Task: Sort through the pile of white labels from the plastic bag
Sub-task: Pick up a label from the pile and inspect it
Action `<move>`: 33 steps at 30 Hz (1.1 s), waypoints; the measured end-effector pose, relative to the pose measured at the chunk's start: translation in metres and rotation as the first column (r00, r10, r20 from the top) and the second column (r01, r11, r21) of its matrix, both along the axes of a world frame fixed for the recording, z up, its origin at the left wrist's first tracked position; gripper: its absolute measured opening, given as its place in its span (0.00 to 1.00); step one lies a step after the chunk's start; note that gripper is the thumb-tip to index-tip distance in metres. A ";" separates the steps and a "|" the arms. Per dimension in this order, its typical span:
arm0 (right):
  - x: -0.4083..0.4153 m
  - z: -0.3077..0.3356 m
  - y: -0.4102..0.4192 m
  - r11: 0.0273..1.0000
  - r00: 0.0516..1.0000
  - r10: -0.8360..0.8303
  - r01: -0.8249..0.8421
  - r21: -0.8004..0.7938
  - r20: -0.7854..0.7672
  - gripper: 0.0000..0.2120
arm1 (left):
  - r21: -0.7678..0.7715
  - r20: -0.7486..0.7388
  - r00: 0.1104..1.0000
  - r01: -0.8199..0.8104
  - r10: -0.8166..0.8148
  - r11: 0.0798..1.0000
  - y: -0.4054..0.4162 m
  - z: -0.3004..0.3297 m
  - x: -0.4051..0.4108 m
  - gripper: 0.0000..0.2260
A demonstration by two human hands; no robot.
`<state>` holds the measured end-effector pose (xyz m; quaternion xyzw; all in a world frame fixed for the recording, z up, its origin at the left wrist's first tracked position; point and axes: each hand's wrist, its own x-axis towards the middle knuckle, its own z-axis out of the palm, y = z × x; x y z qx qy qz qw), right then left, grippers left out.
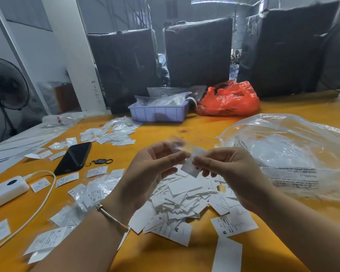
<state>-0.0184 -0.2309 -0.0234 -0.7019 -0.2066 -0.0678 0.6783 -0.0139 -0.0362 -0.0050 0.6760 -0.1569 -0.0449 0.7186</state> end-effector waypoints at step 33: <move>-0.015 0.031 -0.010 0.977 0.956 -0.139 0.088 0.196 0.260 0.06 | 0.398 0.270 0.951 0.029 -0.147 0.917 0.004 -0.003 -0.004 0.09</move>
